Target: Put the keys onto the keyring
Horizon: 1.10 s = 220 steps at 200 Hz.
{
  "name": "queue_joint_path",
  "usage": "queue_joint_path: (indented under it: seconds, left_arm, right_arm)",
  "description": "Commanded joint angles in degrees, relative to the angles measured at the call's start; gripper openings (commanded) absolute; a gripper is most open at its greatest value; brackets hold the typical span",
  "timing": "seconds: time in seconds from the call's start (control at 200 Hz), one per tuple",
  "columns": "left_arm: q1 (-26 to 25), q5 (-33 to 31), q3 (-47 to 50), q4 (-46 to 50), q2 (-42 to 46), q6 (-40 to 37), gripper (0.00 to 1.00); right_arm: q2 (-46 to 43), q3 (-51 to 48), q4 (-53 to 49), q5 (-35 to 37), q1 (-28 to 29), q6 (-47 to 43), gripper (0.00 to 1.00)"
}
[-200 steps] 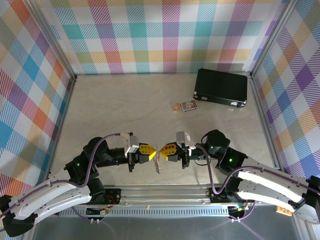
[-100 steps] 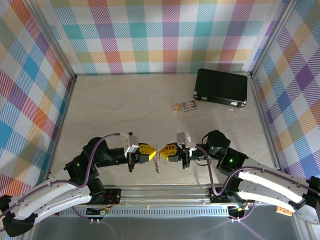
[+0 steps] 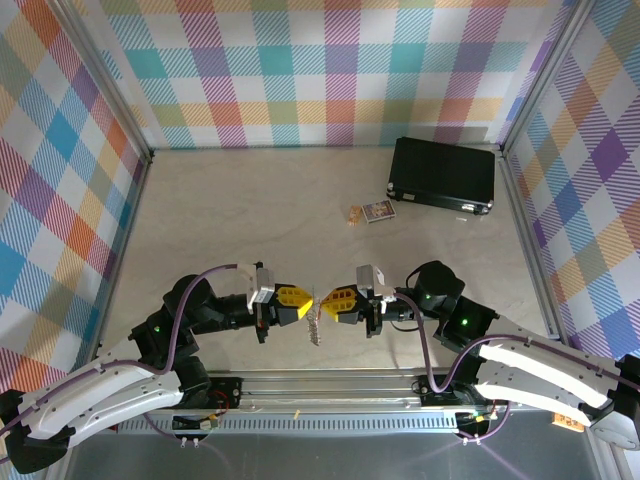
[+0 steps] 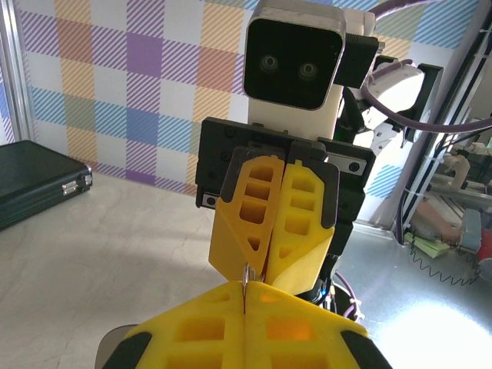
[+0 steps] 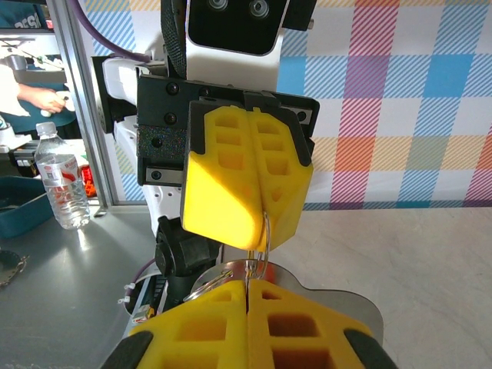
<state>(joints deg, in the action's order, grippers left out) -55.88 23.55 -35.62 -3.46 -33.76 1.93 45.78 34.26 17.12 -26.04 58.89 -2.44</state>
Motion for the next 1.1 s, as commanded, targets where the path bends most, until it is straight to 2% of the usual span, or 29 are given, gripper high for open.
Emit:
queue_joint_path:
  seconds: [0.0, 0.165, 0.295, 0.655, 1.095]
  left_arm:
    - [-0.44, -0.92, 0.04, -6.36, 0.8, 0.27, 0.0]
    - [-0.46, -1.08, 0.28, -6.55, 0.8, 0.26, 0.0]
    - [-0.39, -1.22, 0.53, -6.6, 0.92, 0.17, 0.0]
    - [-0.47, -0.18, 1.4, -7.41, 2.0, 0.35, 0.0]
    - [-0.46, 0.4, 2.48, -8.49, 1.94, 0.84, 0.0]
  right_arm:
    - [-0.96, -1.03, 0.1, -2.99, 0.34, -0.95, 0.1]
    - [-1.26, -0.78, 0.08, -3.08, 0.35, -0.66, 0.2]
    - [-2.2, -0.84, 0.26, -2.67, 0.34, -0.27, 0.23]
    - [-4.66, 1.85, -4.74, 3.96, 0.34, 1.88, 0.2]
    - [-1.34, 3.83, -1.74, 0.15, 0.31, 3.93, 0.19]
